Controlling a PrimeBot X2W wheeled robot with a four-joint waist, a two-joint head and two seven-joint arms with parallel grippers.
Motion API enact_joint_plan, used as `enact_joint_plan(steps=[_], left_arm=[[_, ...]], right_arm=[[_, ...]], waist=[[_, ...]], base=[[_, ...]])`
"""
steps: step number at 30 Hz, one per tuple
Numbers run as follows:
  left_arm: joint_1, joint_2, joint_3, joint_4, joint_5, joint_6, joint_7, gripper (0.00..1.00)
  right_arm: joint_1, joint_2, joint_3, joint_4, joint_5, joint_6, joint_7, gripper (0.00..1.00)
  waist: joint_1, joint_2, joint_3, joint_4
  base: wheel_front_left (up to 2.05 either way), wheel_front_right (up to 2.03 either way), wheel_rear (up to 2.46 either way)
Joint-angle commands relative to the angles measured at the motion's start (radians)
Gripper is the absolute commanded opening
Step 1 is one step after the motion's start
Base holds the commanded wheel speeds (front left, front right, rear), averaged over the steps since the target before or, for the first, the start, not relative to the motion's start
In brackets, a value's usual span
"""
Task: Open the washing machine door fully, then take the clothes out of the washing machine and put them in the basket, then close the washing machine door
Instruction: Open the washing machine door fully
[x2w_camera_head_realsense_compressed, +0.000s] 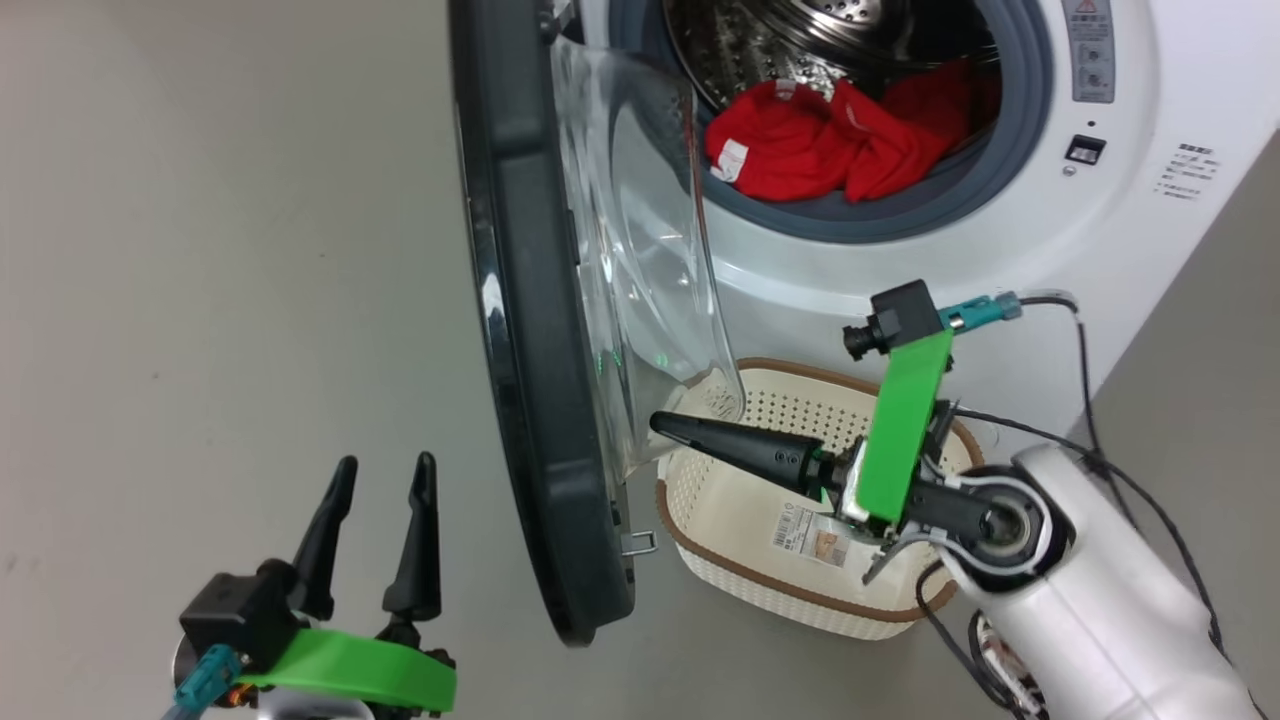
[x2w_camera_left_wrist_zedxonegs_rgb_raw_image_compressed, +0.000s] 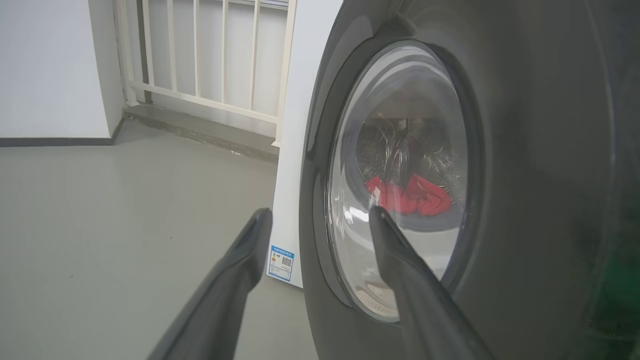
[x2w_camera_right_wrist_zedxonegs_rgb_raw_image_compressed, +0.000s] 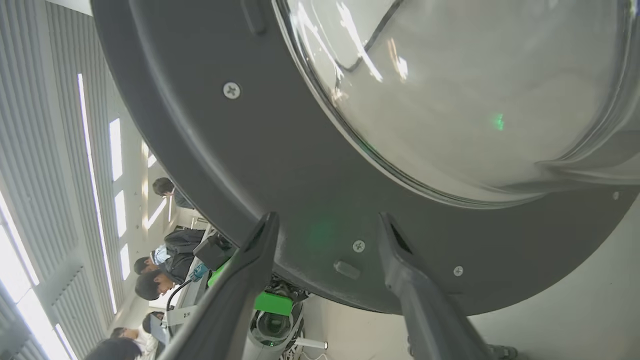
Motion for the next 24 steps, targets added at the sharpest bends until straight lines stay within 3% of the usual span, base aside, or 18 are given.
enact_joint_plan(steps=[1,9,15,20,24], left_arm=[[0.005,0.018,0.042,-0.021,0.016,-0.006,-0.008,1.00],[0.005,0.018,0.062,-0.017,0.028,-0.009,-0.008,1.00],[0.002,0.018,0.070,-0.020,0.040,-0.009,-0.008,1.00],[0.006,0.018,0.072,-0.018,0.089,-0.008,-0.008,1.00],[0.019,0.018,0.079,-0.025,0.096,-0.008,-0.008,1.00]], right_arm=[[0.020,-0.004,0.011,-0.074,-0.077,0.004,-0.062,1.00],[0.089,-0.111,0.179,-0.204,-0.434,0.004,-0.467,1.00],[0.082,-0.190,0.329,-0.110,-0.627,0.004,-0.778,1.00],[0.084,-0.195,0.365,-0.015,-0.687,0.004,-0.929,1.00],[0.093,-0.183,0.326,0.089,-0.817,0.004,-0.980,1.00]], waist=[[0.0000,0.0000,-0.007,-0.017],[0.0000,0.0000,-0.017,-0.041],[0.0000,0.0000,-0.030,-0.049],[0.0000,0.0000,-0.040,-0.054],[0.0000,0.0000,-0.051,-0.061]], base=[[0.00,0.00,0.00],[0.00,0.00,0.00],[0.00,0.00,0.00],[0.00,0.00,0.00],[0.00,0.00,0.00]])
